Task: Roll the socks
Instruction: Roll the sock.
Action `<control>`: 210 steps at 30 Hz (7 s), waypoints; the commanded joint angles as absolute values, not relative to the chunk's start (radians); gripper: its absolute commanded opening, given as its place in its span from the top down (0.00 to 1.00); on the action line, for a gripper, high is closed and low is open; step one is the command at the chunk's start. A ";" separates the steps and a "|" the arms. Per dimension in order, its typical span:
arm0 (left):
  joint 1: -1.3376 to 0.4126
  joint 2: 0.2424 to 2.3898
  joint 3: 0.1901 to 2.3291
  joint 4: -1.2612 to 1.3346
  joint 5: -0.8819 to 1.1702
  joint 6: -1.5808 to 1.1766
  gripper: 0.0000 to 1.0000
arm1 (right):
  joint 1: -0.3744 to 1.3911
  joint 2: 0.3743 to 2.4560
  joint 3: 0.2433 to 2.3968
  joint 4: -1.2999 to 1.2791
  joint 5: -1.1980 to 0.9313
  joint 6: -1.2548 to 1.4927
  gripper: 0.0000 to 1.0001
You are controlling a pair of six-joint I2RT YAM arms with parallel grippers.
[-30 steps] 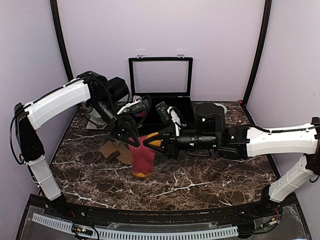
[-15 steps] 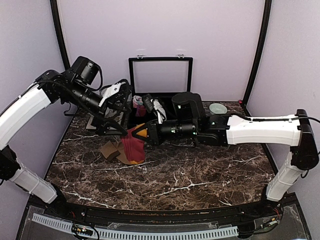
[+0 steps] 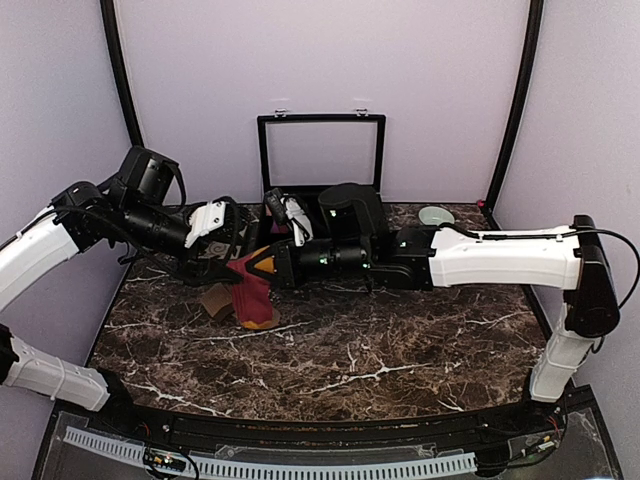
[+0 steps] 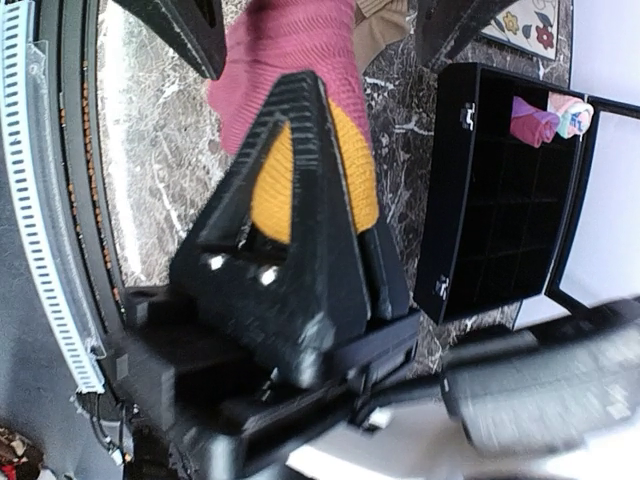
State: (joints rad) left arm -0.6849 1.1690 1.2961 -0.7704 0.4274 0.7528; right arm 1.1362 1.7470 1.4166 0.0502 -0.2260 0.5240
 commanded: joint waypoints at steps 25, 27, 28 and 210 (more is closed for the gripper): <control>-0.836 1.114 1.011 -0.279 -0.166 1.134 0.64 | 1.147 1.795 1.404 0.238 -0.220 0.869 1.00; -0.841 1.099 0.967 -0.212 -0.217 1.199 0.70 | 1.144 1.797 1.400 0.250 -0.224 0.900 1.00; -0.841 1.093 0.953 -0.196 -0.224 1.218 0.77 | 1.144 1.798 1.404 0.248 -0.224 0.903 1.00; -0.695 1.525 1.777 -1.339 0.913 0.726 1.00 | 1.263 1.484 1.342 0.091 0.094 0.238 0.29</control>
State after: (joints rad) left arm -0.6971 1.5368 1.7645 -1.2667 0.8482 0.6750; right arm 1.2579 1.4681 1.3323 0.0364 0.0051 0.2306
